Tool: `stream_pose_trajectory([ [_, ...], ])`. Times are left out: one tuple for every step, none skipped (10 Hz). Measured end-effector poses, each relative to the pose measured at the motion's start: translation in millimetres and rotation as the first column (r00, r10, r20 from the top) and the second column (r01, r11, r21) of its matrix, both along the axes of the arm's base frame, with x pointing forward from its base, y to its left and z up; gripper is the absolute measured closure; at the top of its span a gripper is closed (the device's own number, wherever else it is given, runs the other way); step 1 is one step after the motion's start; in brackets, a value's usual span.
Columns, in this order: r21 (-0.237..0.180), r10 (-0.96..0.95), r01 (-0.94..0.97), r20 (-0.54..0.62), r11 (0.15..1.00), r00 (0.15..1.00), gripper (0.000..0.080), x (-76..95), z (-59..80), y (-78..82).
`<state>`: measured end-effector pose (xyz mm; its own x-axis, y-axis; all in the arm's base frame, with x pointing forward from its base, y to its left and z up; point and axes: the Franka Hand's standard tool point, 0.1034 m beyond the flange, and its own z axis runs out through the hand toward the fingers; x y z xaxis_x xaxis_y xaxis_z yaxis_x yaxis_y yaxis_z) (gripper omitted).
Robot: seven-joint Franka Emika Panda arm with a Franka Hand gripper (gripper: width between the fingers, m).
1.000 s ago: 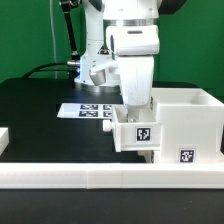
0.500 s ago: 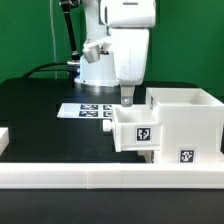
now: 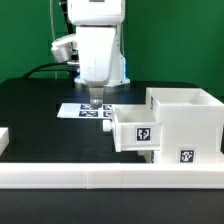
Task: Assemble drawer
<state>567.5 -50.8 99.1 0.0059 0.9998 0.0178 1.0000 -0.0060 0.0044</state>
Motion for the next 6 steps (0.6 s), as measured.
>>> stream_pose_trajectory([
  [0.006, 0.014, -0.014, 0.008, 1.0, 1.0, 0.0151, -1.3, -9.1, -8.8],
  [0.015, 0.018, -0.018, -0.013, 1.0, 1.0, 0.0151, -7.6, -22.9, -13.9],
  [0.02, 0.014, -0.014, -0.025, 1.0, 1.0, 0.0151, -12.0, -31.2, -11.5],
  [0.025, 0.022, -0.021, -0.034, 0.999, 0.999, 0.0151, -18.0, -38.3, -5.1],
  [0.028, 0.03, -0.029, -0.044, 0.999, 0.999, 0.0151, -22.1, -42.8, 1.3],
  [0.032, 0.036, -0.034, -0.05, 0.999, 0.998, 0.0151, -23.6, -45.7, 5.7],
])
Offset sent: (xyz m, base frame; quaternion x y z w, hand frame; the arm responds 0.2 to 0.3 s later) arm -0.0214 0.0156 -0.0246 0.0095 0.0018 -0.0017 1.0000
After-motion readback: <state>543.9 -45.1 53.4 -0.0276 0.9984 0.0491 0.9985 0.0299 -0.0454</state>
